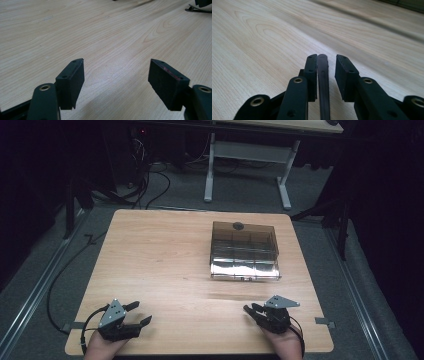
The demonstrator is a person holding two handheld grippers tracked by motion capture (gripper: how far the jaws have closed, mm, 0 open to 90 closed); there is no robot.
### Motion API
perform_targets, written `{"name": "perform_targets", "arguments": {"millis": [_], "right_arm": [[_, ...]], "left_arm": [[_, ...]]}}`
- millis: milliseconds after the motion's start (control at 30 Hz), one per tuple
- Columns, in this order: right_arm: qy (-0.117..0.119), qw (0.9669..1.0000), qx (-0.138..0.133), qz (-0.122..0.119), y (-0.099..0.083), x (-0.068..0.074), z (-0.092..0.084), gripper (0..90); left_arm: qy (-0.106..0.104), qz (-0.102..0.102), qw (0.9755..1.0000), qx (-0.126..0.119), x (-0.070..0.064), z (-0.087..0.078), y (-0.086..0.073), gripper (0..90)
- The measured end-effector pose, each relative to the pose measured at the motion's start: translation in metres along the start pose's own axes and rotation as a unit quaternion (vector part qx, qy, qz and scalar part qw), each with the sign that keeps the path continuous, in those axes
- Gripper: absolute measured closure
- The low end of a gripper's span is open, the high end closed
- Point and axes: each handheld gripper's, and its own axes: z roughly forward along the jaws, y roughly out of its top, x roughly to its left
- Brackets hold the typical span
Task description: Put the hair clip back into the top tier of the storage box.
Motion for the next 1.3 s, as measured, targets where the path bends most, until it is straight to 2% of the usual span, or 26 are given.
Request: {"name": "perform_targets", "arguments": {"millis": [100, 200, 467, 633, 867, 1167, 1300], "right_arm": [[-0.016, 0.9998, 0.011, -0.002, 0.004, -0.002, -0.004, 72.8], [-0.017, 0.9994, 0.023, 0.016, 0.007, -0.008, -0.005, 72.8], [-0.030, 0.9969, 0.062, 0.037, 0.023, -0.017, -0.009, 74.5], [-0.034, 0.9934, 0.102, 0.042, 0.026, -0.021, -0.005, 76.1], [-0.028, 0.9894, 0.136, 0.043, 0.033, -0.023, -0.009, 76.4], [-0.020, 0.9825, 0.180, 0.044, 0.039, -0.026, -0.010, 79.1], [-0.020, 0.9790, 0.200, 0.033, 0.044, -0.025, -0.008, 79.3]], "left_arm": [[0.000, 0.002, 1.0000, -0.001, 0.000, 0.000, 0.000, 29.6], [0.000, 0.001, 1.0000, -0.004, -0.001, -0.001, 0.000, 29.6], [-0.005, 0.006, 1.0000, -0.005, -0.001, -0.001, -0.001, 29.6], [-0.008, 0.010, 0.9999, -0.005, -0.001, -0.001, -0.001, 29.6], [-0.009, 0.011, 0.9999, -0.005, -0.002, -0.001, -0.001, 29.6], [-0.011, 0.014, 0.9998, -0.004, -0.002, -0.002, -0.001, 29.7], [-0.011, 0.013, 0.9998, -0.004, -0.002, -0.002, -0.001, 29.7]]}}
